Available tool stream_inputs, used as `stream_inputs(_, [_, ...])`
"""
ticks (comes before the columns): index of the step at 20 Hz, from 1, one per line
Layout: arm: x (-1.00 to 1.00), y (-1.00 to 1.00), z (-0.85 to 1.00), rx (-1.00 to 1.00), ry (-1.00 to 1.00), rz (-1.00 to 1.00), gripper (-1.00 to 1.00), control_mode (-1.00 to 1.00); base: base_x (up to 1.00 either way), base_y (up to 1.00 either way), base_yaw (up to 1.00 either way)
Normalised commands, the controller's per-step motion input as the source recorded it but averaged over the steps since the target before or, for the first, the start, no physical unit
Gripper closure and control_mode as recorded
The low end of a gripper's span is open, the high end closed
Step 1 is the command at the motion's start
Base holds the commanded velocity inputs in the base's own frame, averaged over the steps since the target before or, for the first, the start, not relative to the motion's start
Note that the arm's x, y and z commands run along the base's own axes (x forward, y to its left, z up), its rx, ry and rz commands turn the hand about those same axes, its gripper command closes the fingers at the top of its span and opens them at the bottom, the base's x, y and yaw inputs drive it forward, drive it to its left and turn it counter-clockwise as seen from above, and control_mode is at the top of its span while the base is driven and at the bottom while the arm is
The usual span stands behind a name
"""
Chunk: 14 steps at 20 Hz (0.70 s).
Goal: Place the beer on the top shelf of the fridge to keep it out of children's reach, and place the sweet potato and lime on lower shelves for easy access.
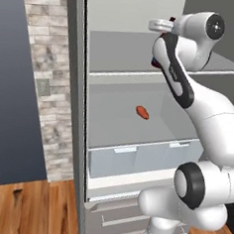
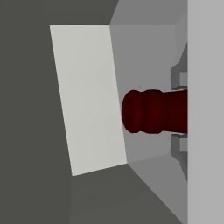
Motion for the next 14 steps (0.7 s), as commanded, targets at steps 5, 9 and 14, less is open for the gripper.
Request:
stream_inputs(5, [0.49, 0.0, -0.22, -0.04, -0.01, 0.0, 1.0, -1.0, 0.0, 0.0, 0.0])
stream_inputs(9, [0.47, 0.0, -0.14, -0.02, -0.04, 0.0, 1.0, -1.0, 0.0, 0.0, 0.0])
stream_inputs(14, [0.35, 0.01, -0.01, -0.03, -0.12, 0.0, 1.0, -1.0, 0.0, 0.0, 0.0])
